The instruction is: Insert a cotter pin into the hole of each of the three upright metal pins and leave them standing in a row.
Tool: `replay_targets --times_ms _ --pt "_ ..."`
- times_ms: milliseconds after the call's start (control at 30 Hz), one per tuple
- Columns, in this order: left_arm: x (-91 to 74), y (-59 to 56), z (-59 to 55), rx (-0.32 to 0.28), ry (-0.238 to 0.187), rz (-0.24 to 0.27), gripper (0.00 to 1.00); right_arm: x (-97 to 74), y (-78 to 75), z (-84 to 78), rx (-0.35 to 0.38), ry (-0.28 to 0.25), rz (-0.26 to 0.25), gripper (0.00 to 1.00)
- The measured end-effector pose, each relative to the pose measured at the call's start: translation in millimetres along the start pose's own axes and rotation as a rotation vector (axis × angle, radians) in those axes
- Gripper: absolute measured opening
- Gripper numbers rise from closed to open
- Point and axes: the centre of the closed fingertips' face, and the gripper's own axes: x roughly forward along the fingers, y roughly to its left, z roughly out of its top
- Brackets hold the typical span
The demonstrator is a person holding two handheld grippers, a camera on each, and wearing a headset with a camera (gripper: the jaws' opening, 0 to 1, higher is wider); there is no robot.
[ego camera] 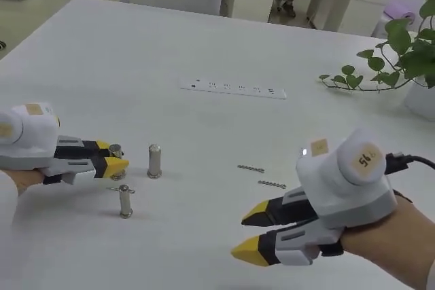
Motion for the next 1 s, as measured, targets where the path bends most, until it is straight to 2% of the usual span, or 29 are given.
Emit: replay_targets --times_ms 267,400,467,733,1000 --pt "-3.2 0.7 -1.4 0.012 0.013 0.0 0.11 0.5 0.0 -0.5 -0.001 0.002 -0.001 0.32" --pt "-9.5 -0.2 3.0 0.009 -0.01 0.003 0.1 0.0 -0.1 1.1 -0.006 0.0 -0.002 0.31" --pt "-11.7 0.8 3.1 0.018 -0.005 0.009 0.1 0.5 -0.3 1.6 -0.006 -0.002 -0.002 0.31" --pt "-27.7 0.2 -5.3 0.014 0.016 0.026 0.1 1.6 2.1 6.5 -0.017 -0.013 0.002 0.31" --pt "-45.0 -11.6 -14.5 0.005 0.034 0.037 0.1 3.5 4.8 8.9 -0.023 -0.026 0.012 0.31"
